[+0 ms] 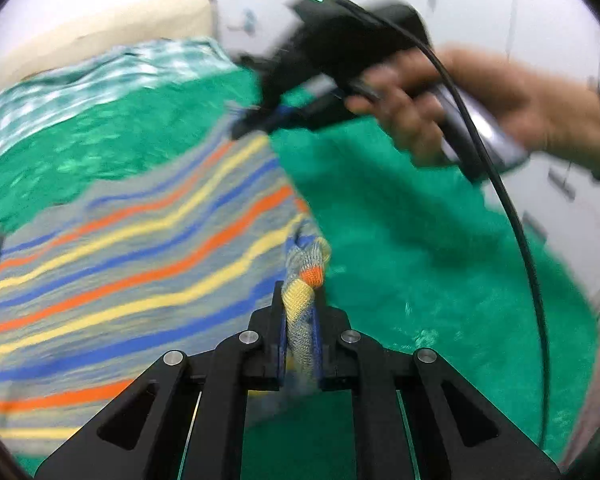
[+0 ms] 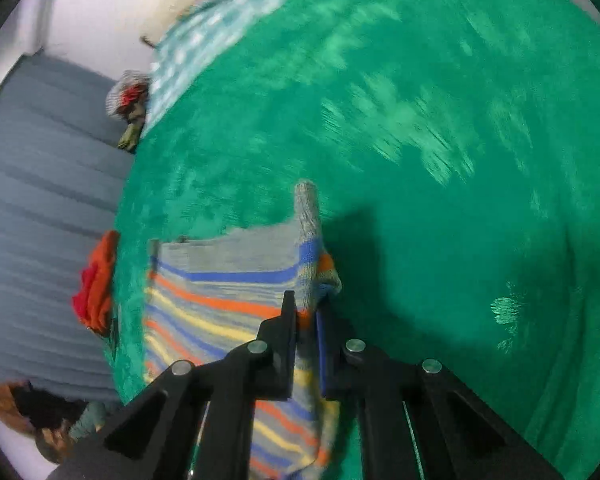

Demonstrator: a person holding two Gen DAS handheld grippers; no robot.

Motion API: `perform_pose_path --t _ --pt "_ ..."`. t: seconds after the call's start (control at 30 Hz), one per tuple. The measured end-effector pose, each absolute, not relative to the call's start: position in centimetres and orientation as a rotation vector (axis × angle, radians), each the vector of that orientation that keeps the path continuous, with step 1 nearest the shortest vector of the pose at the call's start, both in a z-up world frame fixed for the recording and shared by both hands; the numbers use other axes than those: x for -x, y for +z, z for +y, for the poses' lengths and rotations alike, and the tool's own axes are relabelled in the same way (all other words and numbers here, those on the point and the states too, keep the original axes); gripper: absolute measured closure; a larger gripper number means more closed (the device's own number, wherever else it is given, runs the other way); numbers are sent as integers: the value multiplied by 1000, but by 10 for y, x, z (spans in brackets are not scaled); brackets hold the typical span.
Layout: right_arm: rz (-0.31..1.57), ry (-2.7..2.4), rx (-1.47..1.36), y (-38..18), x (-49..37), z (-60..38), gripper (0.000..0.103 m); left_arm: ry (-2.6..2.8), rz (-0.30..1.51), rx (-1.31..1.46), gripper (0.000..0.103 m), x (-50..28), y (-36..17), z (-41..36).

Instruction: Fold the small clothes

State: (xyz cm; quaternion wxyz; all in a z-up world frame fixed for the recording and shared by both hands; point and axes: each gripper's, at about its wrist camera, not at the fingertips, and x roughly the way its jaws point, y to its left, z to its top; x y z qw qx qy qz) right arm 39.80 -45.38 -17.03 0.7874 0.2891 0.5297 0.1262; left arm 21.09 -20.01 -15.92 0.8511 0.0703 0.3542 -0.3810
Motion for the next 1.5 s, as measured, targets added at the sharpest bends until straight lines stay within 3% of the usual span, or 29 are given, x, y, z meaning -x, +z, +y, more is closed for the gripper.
perform_pose_path --t 0.17,0.3,0.63,0.7,0.77,0.8,0.83,0.87,0.93,1.13,1.2,1.23,1.43,1.5 --pt "1093 366 -494 -111 -406 -396 94 -692 714 64 95 -217 -121 -99" --pt "1066 451 -448 -92 -428 -333 94 -565 748 154 95 -233 -125 -30" --pt "1139 564 -390 -152 -492 -165 94 -291 874 204 94 -263 -183 49" --pt "1154 563 -394 -169 -499 -149 94 -228 920 200 86 -272 -193 50" --pt "1164 566 -418 -187 -503 -139 87 -157 957 186 59 -275 -201 59" --pt "1163 568 -452 -195 -504 -137 76 -112 953 175 49 -271 -199 66" --pt "1161 564 -501 -201 -505 -137 57 -91 940 168 33 -271 -195 71" --pt "1151 554 -553 -204 -504 -139 49 -76 918 157 26 -269 -189 74" --pt "1095 543 -623 -200 -496 -150 49 -69 862 116 21 -266 -174 74" --pt "952 433 -278 -139 -429 -181 49 -204 881 42 20 -297 -169 42" --pt "947 447 -181 -130 -398 -182 51 -183 926 6 27 -315 -188 31" --pt "954 465 -149 -131 -381 -179 54 -166 957 -5 41 -319 -197 32" --pt "1148 516 -37 -212 -317 -152 71 -172 997 -43 42 -322 -210 40" --pt "1115 486 -7 -224 -307 -153 75 -157 998 -79 39 -313 -204 42"
